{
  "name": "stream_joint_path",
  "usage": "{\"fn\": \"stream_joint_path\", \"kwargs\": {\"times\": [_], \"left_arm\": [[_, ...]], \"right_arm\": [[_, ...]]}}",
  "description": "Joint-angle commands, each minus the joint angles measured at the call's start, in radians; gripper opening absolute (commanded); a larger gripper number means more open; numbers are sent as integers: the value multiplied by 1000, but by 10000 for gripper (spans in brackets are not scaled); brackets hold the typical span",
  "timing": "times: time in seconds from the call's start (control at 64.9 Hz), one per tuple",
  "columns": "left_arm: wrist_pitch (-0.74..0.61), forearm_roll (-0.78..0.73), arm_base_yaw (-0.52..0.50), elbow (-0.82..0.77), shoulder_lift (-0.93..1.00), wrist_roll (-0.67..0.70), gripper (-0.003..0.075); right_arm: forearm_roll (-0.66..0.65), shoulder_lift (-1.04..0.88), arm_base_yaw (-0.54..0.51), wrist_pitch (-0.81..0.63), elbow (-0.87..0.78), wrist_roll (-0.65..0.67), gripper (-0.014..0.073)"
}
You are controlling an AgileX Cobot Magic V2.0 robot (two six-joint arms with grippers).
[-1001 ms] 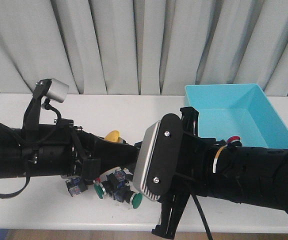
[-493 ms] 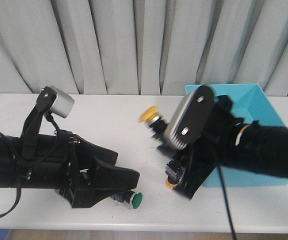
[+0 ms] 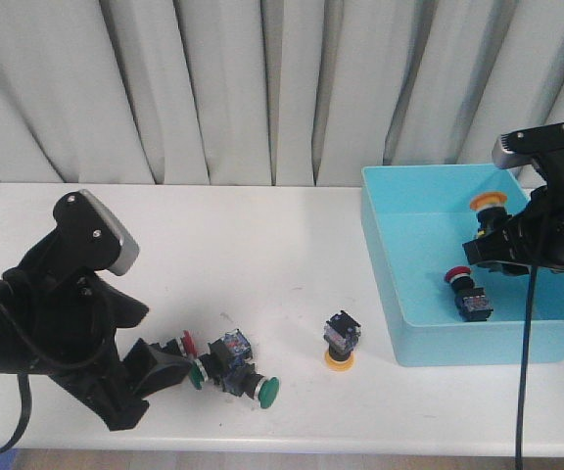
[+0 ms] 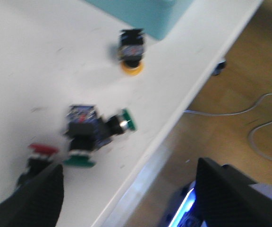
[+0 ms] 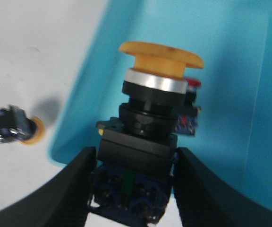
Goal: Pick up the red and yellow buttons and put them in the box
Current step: 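Lower the yellow button into the blue box beside the red one, then open the right gripper and raise it out of the box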
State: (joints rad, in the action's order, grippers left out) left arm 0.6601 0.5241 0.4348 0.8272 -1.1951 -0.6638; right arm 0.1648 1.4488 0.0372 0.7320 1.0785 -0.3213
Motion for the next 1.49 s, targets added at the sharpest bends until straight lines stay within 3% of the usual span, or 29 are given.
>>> {"fn": "stream_joint_path", "kwargs": {"times": [0.0,0.185,0.77,1.171,1.479], "left_arm": [[-51,-99,1,27,24,123,566],[-38,-180,1,27,24,212,566],[-7,-180,1,23,24,212,566],[-14,-180,1,23,24,212,566],[-14,-180,1,23,24,211,566]], "right_arm": [[-22,70,-14,41,102,54,209],[-21,256,-13,108,231,92,213],[1,654,-13,132,534,136,241],[-2,666,-13,119,539,136,393],[-3,514,-13,222,539,128,405]]}}
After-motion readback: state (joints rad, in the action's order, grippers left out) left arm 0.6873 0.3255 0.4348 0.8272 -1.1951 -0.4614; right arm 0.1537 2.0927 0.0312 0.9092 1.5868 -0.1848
